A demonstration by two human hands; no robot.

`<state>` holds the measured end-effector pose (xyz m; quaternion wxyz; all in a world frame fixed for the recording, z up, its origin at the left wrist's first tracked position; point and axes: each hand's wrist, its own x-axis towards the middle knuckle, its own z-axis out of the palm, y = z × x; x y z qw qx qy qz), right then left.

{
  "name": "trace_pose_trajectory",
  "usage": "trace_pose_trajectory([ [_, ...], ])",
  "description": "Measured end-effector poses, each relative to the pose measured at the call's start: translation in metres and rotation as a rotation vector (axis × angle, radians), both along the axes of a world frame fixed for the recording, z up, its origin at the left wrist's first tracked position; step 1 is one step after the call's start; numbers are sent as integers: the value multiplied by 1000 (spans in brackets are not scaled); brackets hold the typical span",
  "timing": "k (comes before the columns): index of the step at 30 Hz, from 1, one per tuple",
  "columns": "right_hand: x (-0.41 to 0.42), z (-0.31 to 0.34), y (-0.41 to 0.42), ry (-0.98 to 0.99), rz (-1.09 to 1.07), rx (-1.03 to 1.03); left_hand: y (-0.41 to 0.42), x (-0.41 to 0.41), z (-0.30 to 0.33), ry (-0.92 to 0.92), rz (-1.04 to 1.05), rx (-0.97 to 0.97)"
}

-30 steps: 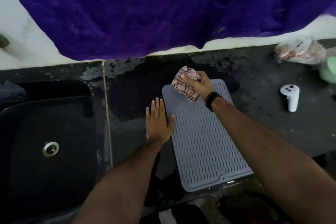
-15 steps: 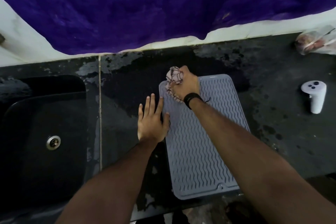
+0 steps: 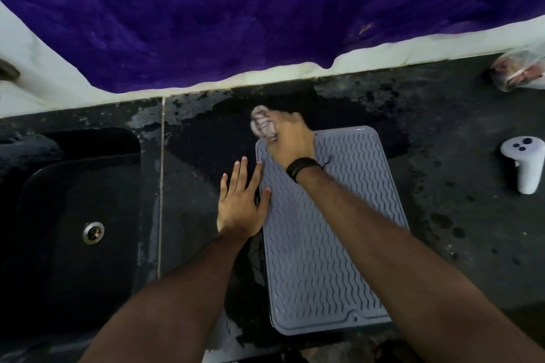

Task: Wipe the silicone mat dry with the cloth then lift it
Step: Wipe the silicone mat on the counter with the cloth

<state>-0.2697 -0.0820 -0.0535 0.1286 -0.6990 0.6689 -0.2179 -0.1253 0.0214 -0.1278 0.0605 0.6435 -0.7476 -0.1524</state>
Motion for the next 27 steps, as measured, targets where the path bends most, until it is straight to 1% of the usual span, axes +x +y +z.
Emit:
trace_pose_trajectory([
  [2, 18, -5, 2, -2, 103, 120, -1, 0, -1, -20, 3, -4],
  [4, 19, -11, 3, -14, 109, 166, 0, 0, -4, -26, 8, -18],
  [7, -7, -13, 0, -37, 28, 143, 0, 1, -6, -18, 8, -28],
  [10, -55, -11, -2, -17, -61, 143, 1, 1, -5, -4, 13, -35],
  [15, -127, -7, -1, 77, -210, 129, 2, 1, -5, -2, 20, -16],
  [18, -144, -8, 1, 110, -332, 107, 1, 1, -5, -3, 19, -8],
  [20, -131, -9, 4, 91, -391, 83, 1, 1, -5, -7, 19, -9],
  [22, -100, -10, 8, 34, -387, 85, 1, 1, -5, -8, 18, -10],
  [27, -3, -20, 21, 10, -206, 155, 0, 2, -5, -8, 18, -10],
])
